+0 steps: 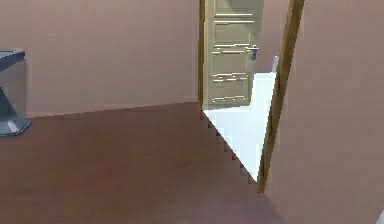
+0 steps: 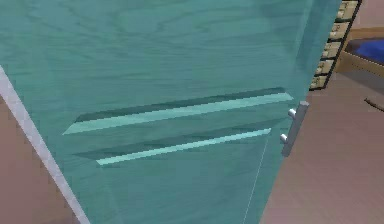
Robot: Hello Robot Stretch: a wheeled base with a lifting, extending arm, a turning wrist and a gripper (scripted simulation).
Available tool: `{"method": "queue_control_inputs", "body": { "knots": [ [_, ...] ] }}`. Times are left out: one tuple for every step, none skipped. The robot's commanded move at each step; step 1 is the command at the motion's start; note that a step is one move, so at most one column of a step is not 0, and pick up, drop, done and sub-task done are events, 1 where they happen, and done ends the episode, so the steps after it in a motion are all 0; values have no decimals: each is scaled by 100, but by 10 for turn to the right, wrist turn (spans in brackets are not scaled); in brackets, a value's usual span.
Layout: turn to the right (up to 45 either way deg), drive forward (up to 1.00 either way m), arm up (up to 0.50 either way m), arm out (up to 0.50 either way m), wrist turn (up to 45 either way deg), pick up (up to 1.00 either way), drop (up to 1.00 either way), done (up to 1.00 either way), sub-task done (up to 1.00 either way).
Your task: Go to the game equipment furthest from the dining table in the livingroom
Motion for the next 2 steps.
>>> {"method": "queue_control_inputs", "body": {
  "knots": [
    [120, 0, 0, 0, 0, 0, 0, 0, 0],
    [0, 5, 0, 0, 0, 0, 0, 0, 0]
  ]
}}
